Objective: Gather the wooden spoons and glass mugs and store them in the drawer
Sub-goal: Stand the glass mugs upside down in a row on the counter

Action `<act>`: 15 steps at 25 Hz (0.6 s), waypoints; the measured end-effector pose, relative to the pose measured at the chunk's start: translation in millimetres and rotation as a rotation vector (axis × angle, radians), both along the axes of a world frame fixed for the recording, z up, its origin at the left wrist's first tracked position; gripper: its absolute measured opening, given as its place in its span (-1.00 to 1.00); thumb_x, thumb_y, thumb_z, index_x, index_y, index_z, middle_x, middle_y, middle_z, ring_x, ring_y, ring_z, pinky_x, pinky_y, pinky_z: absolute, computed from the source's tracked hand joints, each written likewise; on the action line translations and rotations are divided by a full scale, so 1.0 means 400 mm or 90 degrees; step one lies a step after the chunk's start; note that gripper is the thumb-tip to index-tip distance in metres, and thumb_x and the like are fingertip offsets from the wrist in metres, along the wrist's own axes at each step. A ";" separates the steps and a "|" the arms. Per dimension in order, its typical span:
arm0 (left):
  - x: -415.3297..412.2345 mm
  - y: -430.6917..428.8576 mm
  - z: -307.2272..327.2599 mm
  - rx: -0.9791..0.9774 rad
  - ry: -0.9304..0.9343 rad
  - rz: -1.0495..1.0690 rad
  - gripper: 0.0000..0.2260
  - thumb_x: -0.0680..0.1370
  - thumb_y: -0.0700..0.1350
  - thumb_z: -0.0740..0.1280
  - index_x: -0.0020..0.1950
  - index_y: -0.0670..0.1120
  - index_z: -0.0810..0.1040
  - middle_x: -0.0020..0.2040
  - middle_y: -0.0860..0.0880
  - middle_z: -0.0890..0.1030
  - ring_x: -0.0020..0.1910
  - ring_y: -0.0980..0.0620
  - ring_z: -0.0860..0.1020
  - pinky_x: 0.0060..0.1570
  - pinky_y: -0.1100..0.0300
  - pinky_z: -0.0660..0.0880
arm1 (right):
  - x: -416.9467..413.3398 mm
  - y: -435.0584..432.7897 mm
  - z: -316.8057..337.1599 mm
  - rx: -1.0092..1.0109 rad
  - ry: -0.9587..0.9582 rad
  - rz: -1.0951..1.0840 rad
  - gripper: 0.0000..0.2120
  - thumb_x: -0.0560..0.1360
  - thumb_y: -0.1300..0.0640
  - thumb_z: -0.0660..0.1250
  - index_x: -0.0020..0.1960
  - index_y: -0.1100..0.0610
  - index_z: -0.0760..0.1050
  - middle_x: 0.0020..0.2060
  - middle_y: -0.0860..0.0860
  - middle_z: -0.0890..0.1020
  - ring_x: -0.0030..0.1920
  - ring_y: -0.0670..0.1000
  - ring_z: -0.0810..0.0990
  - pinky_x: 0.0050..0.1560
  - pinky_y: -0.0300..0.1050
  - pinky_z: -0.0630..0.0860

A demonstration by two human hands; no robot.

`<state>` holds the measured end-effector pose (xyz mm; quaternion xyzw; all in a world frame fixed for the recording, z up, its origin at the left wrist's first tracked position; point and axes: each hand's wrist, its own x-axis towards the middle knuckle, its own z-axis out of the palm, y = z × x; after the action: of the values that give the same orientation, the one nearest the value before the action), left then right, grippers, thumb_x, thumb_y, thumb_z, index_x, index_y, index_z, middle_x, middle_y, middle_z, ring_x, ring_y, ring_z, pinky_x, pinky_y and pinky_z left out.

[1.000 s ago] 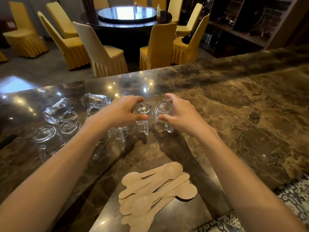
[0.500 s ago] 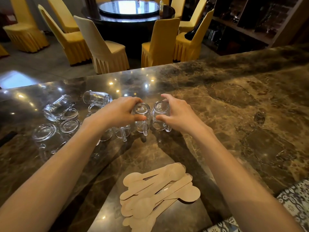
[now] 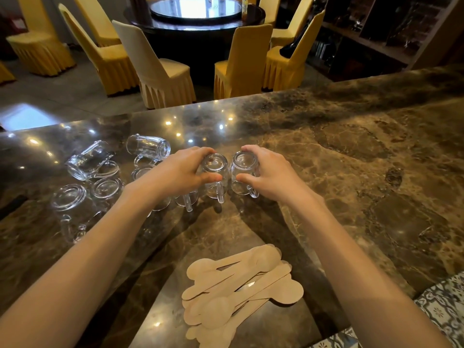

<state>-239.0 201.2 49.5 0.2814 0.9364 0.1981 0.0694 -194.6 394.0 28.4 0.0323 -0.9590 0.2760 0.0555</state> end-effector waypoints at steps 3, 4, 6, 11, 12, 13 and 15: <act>0.006 -0.012 -0.006 0.030 0.018 -0.007 -0.35 0.44 0.16 0.33 0.45 -0.05 0.26 0.37 -0.05 0.43 0.28 0.02 0.44 0.16 0.21 0.35 | -0.003 0.000 0.014 0.013 -0.011 0.004 -0.31 0.39 -0.10 0.43 0.42 0.02 0.25 0.35 -0.02 0.44 0.33 0.03 0.40 0.30 -0.02 0.35; 0.009 -0.018 -0.004 0.050 0.023 -0.007 -0.34 0.43 0.18 0.33 0.46 -0.05 0.26 0.37 -0.03 0.43 0.28 0.04 0.44 0.17 0.20 0.37 | -0.006 -0.005 0.025 0.014 0.005 0.000 -0.31 0.39 -0.13 0.42 0.42 0.02 0.26 0.35 -0.02 0.44 0.33 0.02 0.40 0.30 -0.02 0.36; 0.012 -0.042 0.007 0.106 0.048 0.009 -0.36 0.43 0.18 0.32 0.43 -0.05 0.30 0.34 -0.02 0.45 0.24 0.08 0.46 0.16 0.21 0.41 | -0.019 -0.032 0.053 -0.008 0.064 -0.004 -0.40 0.41 -0.12 0.40 0.37 0.04 0.34 0.29 -0.02 0.50 0.28 -0.01 0.44 0.25 -0.07 0.40; -0.027 -0.166 0.050 0.236 0.162 0.158 -0.63 0.51 0.02 0.33 0.28 -0.08 0.47 0.20 -0.06 0.55 0.12 0.07 0.52 0.09 0.16 0.47 | -0.097 -0.160 0.114 -0.087 0.086 0.061 -0.53 0.45 -0.07 0.38 0.28 0.10 0.44 0.16 0.00 0.59 0.14 -0.04 0.54 0.09 -0.19 0.45; -0.041 -0.198 0.056 0.255 0.175 0.199 -0.66 0.51 -0.02 0.34 0.26 -0.08 0.49 0.17 -0.07 0.57 0.09 0.07 0.53 0.06 0.19 0.46 | -0.117 -0.188 0.114 -0.092 0.068 0.078 -0.53 0.45 -0.06 0.38 0.29 0.11 0.44 0.16 0.01 0.59 0.13 -0.03 0.54 0.09 -0.18 0.47; -0.055 -0.230 0.061 0.267 0.182 0.238 -0.68 0.52 -0.05 0.35 0.25 -0.09 0.50 0.16 -0.08 0.57 0.07 0.08 0.52 0.04 0.24 0.44 | -0.137 -0.214 0.112 -0.099 0.050 0.091 -0.52 0.45 -0.06 0.38 0.29 0.12 0.43 0.16 0.02 0.58 0.12 -0.02 0.55 0.10 -0.15 0.50; -0.082 -0.292 0.063 0.263 0.171 0.300 -0.69 0.52 -0.08 0.35 0.25 -0.10 0.50 0.16 -0.10 0.58 0.05 0.08 0.51 0.03 0.25 0.41 | -0.179 -0.258 0.100 -0.100 0.014 0.110 -0.52 0.45 -0.06 0.38 0.29 0.13 0.42 0.17 0.04 0.58 0.12 0.00 0.55 0.12 -0.08 0.53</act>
<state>-271.7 84.3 74.5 0.0886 0.9165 0.3556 -0.1604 -266.1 290.8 68.3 0.1137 -0.9275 0.3535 0.0444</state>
